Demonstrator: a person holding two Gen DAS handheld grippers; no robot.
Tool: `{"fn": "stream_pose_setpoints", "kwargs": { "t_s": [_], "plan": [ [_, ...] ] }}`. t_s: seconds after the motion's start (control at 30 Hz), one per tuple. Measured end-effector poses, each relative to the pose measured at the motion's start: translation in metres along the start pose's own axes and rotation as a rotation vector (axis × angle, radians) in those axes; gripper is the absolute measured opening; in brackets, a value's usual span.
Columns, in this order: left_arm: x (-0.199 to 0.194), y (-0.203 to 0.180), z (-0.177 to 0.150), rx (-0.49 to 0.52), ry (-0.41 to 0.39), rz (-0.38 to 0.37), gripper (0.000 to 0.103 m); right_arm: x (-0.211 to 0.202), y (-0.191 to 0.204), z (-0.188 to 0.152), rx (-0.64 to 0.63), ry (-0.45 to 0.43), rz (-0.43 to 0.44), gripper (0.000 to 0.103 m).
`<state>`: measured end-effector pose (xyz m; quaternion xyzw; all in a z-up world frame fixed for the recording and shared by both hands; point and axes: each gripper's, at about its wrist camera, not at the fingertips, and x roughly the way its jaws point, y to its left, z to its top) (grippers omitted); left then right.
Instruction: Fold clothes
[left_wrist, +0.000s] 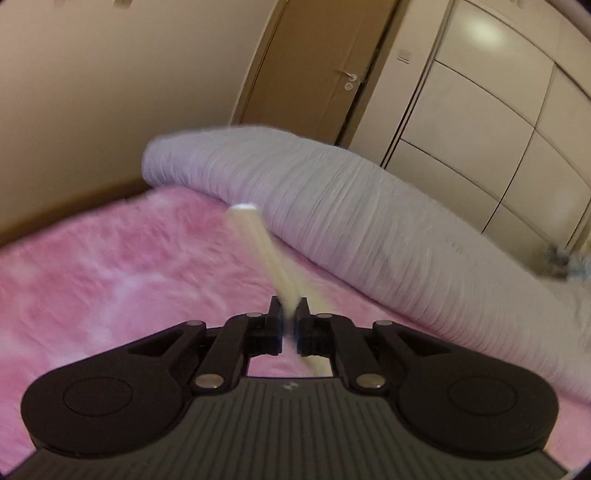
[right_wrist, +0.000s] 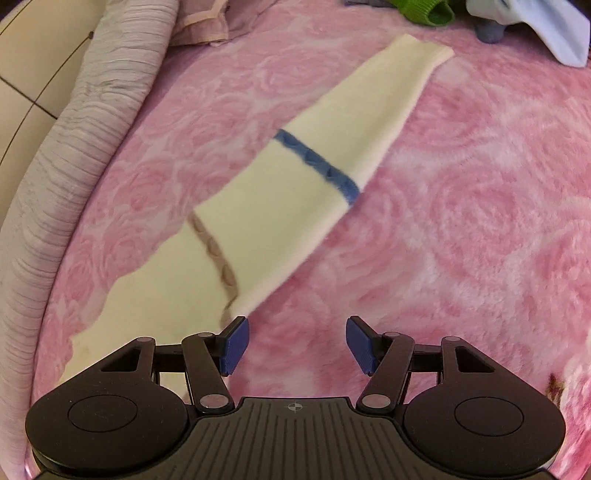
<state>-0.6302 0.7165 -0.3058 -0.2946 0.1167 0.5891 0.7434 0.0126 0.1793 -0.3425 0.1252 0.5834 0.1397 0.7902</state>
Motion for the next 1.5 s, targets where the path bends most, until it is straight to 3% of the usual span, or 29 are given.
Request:
{"fn": "stream_pose_setpoints", "kwargs": {
  "t_s": [0.1,0.17,0.2,0.27,0.37,0.4,0.43,0.47,0.53,0.6,0.67,0.8,0.9,0.97,1.0,1.03,1.1,1.17,1.27,1.33,1.43,1.5],
  "plan": [
    [-0.003,0.021,-0.026,-0.003,0.105,0.143,0.02,0.008,0.008,-0.003,-0.028,0.024,0.013,0.062],
    [-0.005,0.038,-0.047,-0.037,0.191,0.248,0.016,0.016,0.015,-0.006,-0.065,0.047,0.008,0.062],
    [-0.006,0.046,-0.058,-0.053,0.234,0.3,0.008,0.018,0.019,-0.006,-0.092,0.054,0.004,0.062],
    [-0.008,0.063,-0.079,-0.087,0.321,0.406,0.009,0.024,0.029,-0.005,-0.183,0.06,-0.008,0.062],
    [-0.03,0.006,-0.074,0.055,0.307,0.197,0.01,0.03,0.051,0.001,-0.384,0.023,-0.032,0.062],
    [-0.029,-0.017,-0.072,0.112,0.308,0.113,0.022,0.033,0.058,0.003,-0.443,0.016,-0.031,0.062],
    [-0.022,-0.044,-0.073,0.164,0.329,0.016,0.041,0.037,0.066,0.005,-0.503,0.012,-0.022,0.062],
    [-0.014,-0.07,-0.073,0.216,0.35,-0.081,0.048,0.042,0.076,0.007,-0.569,0.01,-0.005,0.062],
    [0.004,-0.122,-0.078,0.309,0.397,-0.269,0.05,0.056,0.101,0.01,-0.701,0.007,0.034,0.062],
    [0.035,-0.174,-0.091,0.402,0.503,-0.427,0.05,0.073,0.128,0.01,-0.839,0.012,0.079,0.062],
    [0.059,-0.221,-0.11,0.541,0.564,-0.518,0.05,0.095,0.157,0.008,-0.983,0.028,0.131,0.062],
    [0.084,-0.276,-0.147,0.766,0.585,-0.552,0.05,0.13,0.197,0.004,-1.139,0.065,0.219,0.062],
    [0.106,-0.285,-0.162,0.773,0.642,-0.571,0.051,0.151,0.213,0.007,-1.149,0.083,0.307,0.062],
    [0.121,-0.29,-0.172,0.75,0.704,-0.596,0.04,0.169,0.221,0.005,-1.137,0.116,0.339,0.062],
    [0.121,-0.294,-0.176,0.773,0.694,-0.606,0.019,0.178,0.224,0.003,-1.133,0.136,0.345,0.062],
    [0.121,-0.299,-0.18,0.796,0.682,-0.616,0.013,0.185,0.225,-0.001,-1.142,0.163,0.335,0.061],
    [0.106,-0.307,-0.182,0.868,0.573,-0.622,0.012,0.189,0.226,-0.011,-1.213,0.152,0.307,0.019],
    [0.093,-0.312,-0.173,0.906,0.466,-0.624,0.012,0.176,0.226,-0.009,-1.235,0.101,0.339,0.014],
    [0.098,-0.316,-0.154,0.845,0.342,-0.561,0.013,0.156,0.236,0.009,-1.193,-0.042,0.37,0.014],
    [0.115,-0.324,-0.157,0.822,0.351,-0.465,0.025,0.155,0.248,0.018,-1.158,-0.12,0.368,0.016],
    [0.126,-0.333,-0.17,0.846,0.356,-0.276,0.031,0.17,0.261,0.018,-1.127,-0.134,0.259,0.038],
    [0.113,-0.325,-0.167,0.803,0.341,-0.258,0.031,0.167,0.256,0.016,-1.062,-0.143,0.2,0.045]
  ]
}}
